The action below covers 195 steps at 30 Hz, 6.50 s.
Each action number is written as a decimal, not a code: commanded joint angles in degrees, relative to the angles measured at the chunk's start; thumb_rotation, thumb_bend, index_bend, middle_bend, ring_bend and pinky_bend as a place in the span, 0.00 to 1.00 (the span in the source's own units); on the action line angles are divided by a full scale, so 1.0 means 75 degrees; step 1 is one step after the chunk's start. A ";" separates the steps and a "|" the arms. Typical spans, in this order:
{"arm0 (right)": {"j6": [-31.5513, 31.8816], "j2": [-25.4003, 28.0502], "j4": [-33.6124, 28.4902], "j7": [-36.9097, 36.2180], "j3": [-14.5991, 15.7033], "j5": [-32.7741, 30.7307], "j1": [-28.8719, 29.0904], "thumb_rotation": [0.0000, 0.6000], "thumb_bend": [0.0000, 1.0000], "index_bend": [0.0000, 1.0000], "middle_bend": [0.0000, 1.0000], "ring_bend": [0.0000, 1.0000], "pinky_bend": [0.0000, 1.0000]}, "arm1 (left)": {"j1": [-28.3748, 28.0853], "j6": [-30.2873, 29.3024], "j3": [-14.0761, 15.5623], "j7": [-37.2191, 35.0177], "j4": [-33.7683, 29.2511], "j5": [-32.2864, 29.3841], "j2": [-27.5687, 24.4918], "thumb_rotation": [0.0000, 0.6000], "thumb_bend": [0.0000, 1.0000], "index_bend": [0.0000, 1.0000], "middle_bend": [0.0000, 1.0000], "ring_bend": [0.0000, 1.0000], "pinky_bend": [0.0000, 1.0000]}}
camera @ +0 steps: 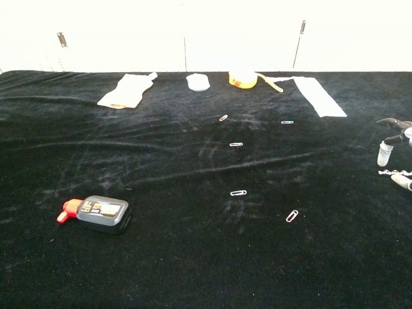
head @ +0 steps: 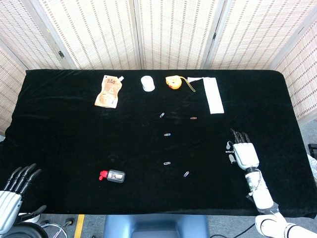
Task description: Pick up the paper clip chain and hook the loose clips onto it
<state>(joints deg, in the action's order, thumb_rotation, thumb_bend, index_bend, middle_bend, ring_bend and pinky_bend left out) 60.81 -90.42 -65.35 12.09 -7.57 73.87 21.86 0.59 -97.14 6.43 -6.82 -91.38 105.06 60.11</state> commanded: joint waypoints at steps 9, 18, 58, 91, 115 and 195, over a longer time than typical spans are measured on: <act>-0.0018 -0.0172 0.0189 0.0108 -0.0031 -0.0148 0.0092 1.00 0.42 0.49 0.00 0.00 0.00 | 0.0013 -0.0058 0.0019 -0.0102 0.0056 0.0048 -0.0026 1.00 0.12 0.00 0.00 0.00 0.00; -0.0160 -0.0236 0.0308 0.0245 -0.0040 -0.0323 0.0164 1.00 0.42 0.49 0.00 0.00 0.00 | 0.0024 -0.0071 -0.0001 -0.0114 0.0056 0.0007 -0.0026 1.00 0.12 0.00 0.00 0.00 0.00; 0.1002 -0.0332 0.0162 -0.0003 -0.0053 0.0168 -0.0034 1.00 0.42 0.88 0.01 0.00 0.00 | 0.0046 -0.0093 0.0008 -0.0045 0.0062 0.0064 0.0011 1.00 0.12 0.00 0.00 0.00 0.00; 0.1255 0.0368 -0.3418 0.0085 0.0562 0.1145 -0.0078 1.00 0.42 0.90 0.02 0.00 0.00 | 0.0127 -0.0436 -0.0021 -0.0658 0.0220 0.0035 -0.0130 1.00 0.12 0.00 0.00 0.00 0.00; 0.0579 0.0065 -0.3730 0.0405 0.0642 0.0768 0.0197 1.00 0.42 0.90 0.02 0.00 0.00 | 0.0175 -0.0588 -0.0064 -0.0994 0.0321 -0.0018 -0.0201 1.00 0.12 0.00 0.00 0.00 0.00; -0.0764 -0.2940 0.1126 -0.1429 -0.2256 -0.1297 0.2910 1.00 0.42 0.90 0.04 0.00 0.00 | 0.0143 -0.0419 -0.0238 -0.1378 0.0335 -0.0498 -0.0325 1.00 0.12 0.00 0.00 0.00 0.00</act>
<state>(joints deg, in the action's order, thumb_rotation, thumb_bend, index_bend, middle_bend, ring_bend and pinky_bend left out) 55.56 -111.63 -58.14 2.33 -24.12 64.24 42.82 1.60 -100.17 4.72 -16.93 -88.88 101.38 57.72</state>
